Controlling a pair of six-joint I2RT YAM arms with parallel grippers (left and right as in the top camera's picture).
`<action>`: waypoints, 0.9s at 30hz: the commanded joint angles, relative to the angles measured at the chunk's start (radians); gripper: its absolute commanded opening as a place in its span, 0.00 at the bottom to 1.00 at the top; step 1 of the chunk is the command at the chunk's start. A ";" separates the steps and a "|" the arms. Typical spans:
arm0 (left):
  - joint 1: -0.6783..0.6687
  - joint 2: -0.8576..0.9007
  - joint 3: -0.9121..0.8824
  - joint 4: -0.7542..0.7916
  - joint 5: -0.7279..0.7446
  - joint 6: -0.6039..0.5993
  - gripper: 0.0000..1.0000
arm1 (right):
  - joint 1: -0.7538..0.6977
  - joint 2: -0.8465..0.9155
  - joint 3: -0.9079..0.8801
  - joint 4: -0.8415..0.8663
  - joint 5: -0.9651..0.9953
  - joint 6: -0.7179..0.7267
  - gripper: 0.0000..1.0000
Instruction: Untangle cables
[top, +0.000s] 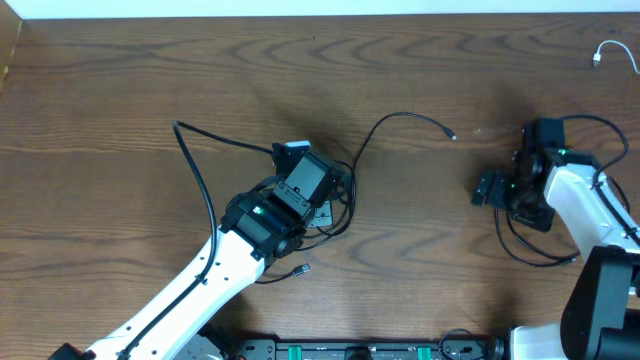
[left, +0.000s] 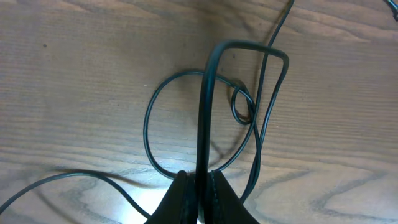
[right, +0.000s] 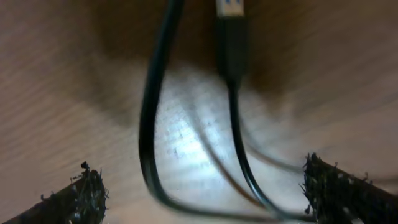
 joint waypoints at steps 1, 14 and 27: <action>0.004 0.005 -0.003 0.001 -0.024 -0.013 0.08 | 0.005 -0.006 -0.051 0.057 -0.012 -0.027 0.99; 0.004 0.005 -0.003 0.001 -0.023 -0.017 0.09 | 0.005 -0.006 -0.128 0.157 0.016 -0.039 0.09; 0.004 0.005 -0.003 0.001 -0.023 -0.017 0.09 | -0.093 -0.006 0.187 -0.077 0.189 0.030 0.01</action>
